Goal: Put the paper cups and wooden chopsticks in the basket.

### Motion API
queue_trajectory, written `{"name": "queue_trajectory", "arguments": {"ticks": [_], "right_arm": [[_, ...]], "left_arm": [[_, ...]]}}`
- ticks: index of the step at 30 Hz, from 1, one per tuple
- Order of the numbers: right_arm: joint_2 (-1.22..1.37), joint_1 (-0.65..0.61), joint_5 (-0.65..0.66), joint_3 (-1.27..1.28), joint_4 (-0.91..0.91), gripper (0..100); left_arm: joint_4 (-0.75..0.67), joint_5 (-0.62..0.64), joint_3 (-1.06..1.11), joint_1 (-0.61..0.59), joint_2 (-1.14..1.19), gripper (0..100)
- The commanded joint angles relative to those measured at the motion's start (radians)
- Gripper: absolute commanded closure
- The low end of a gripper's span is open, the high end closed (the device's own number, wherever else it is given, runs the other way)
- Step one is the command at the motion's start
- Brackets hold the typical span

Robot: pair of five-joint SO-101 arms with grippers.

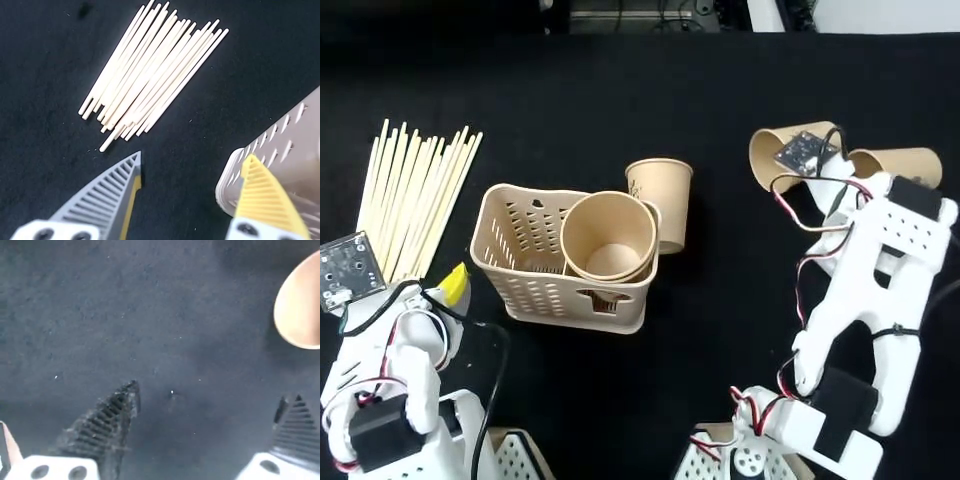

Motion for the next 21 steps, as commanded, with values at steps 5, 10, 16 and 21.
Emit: {"name": "queue_trajectory", "arguments": {"ticks": [5,10,16,21], "right_arm": [[-0.015,0.104,-0.069,-0.036,-0.288,57.9],[0.157,0.124,-0.101,0.068,-0.723,57.8],[0.41,0.143,-0.143,-0.039,-0.876,58.3],[0.461,0.204,-0.241,-0.148,-0.899,79.4]], "left_arm": [[-0.02,0.005,-0.002,0.002,-0.005,69],[-0.02,0.005,-0.002,0.002,-0.005,69],[-0.021,0.005,-0.002,0.002,-0.005,69],[-0.021,0.005,-0.002,0.002,-0.005,69]]}}
